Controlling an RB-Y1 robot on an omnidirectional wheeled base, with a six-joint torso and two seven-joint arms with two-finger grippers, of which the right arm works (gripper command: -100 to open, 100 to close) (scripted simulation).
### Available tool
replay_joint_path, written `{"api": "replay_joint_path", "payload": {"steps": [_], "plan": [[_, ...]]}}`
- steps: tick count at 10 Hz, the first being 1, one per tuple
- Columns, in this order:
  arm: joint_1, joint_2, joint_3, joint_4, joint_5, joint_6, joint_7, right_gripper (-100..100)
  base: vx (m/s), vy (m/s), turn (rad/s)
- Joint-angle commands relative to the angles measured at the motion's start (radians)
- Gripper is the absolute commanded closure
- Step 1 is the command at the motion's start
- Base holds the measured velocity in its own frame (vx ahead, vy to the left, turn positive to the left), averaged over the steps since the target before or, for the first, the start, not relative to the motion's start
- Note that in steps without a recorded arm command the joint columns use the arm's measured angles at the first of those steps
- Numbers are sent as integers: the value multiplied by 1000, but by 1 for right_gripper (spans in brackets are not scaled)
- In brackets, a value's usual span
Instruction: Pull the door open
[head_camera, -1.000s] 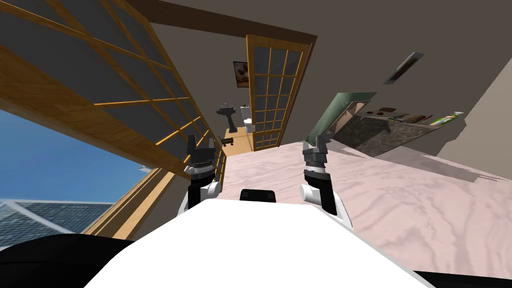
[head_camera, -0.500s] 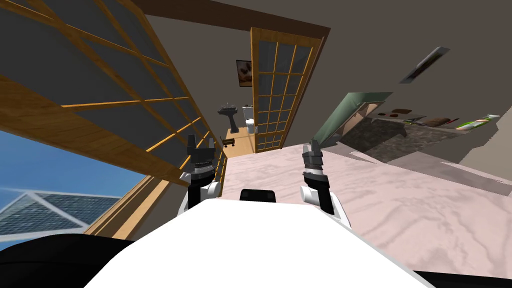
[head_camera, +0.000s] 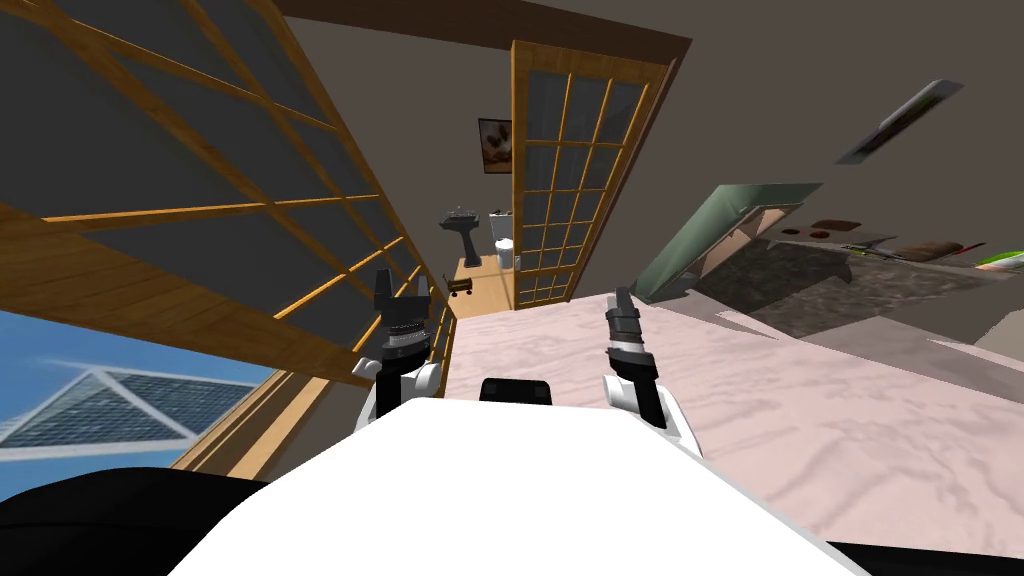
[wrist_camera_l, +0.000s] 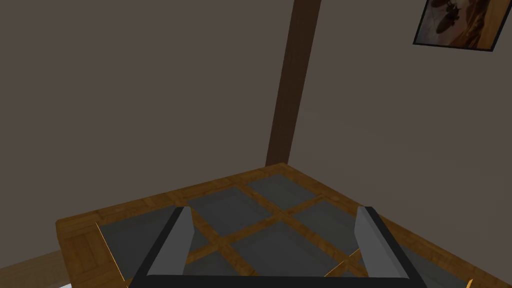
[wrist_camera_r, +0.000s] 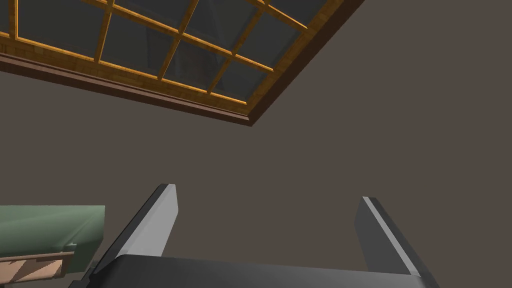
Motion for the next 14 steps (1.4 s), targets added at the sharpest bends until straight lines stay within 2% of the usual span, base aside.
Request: {"api": "replay_joint_path", "payload": {"steps": [1, 14], "plan": [[7, -4, -9, 33, 12, -27, 32, -100, 129, 55, 47], [16, -27, -94, 301, 101, -204, 277, -100, 143, 45, 63]]}}
